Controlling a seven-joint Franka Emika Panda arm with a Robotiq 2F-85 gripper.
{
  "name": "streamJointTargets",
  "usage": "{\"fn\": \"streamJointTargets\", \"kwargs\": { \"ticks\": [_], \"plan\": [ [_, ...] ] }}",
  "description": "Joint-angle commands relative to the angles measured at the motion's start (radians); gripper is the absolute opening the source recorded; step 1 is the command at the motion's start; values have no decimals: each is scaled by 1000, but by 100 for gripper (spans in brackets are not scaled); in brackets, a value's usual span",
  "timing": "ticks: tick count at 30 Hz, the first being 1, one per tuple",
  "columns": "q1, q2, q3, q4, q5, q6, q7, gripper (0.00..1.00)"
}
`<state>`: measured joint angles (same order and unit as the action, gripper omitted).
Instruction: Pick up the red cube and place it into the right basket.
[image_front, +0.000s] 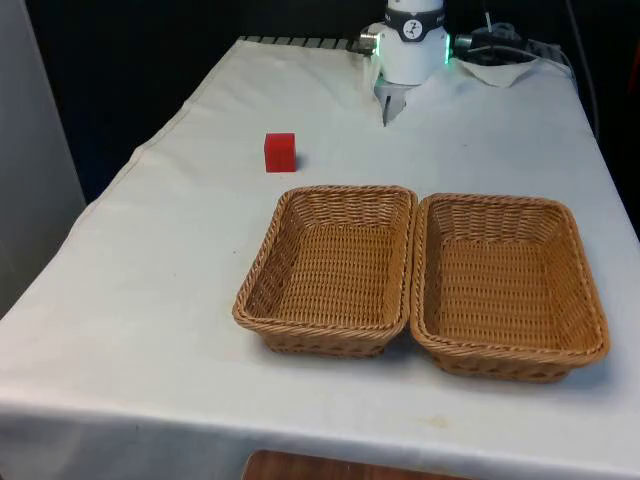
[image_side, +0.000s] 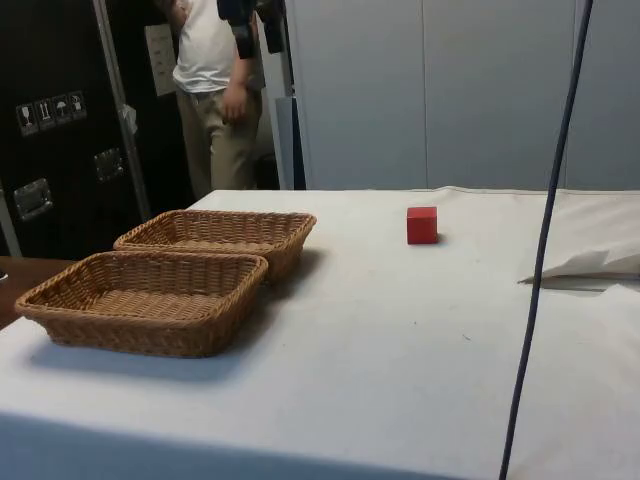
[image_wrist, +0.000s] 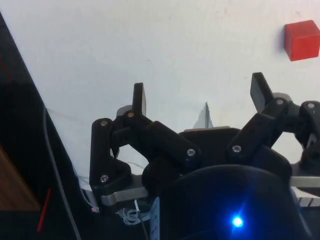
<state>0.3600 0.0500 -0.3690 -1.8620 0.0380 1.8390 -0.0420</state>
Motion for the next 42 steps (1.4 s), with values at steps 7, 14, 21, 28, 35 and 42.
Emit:
{"fn": "streamJointTargets", "kwargs": {
  "ticks": [7,14,21,28,35,42],
  "plan": [
    [-5,-51,-4,-53,-11,6,-13,100],
    [-10,-98,-10,-106,-13,15,-33,100],
    [-18,-150,-18,-165,-11,24,-68,100],
    [-22,-177,-28,-196,-14,24,-105,100],
    [-23,-182,-45,-214,-18,22,-170,100],
    [-23,-175,-56,-225,-27,27,-220,100]
  ]
}}
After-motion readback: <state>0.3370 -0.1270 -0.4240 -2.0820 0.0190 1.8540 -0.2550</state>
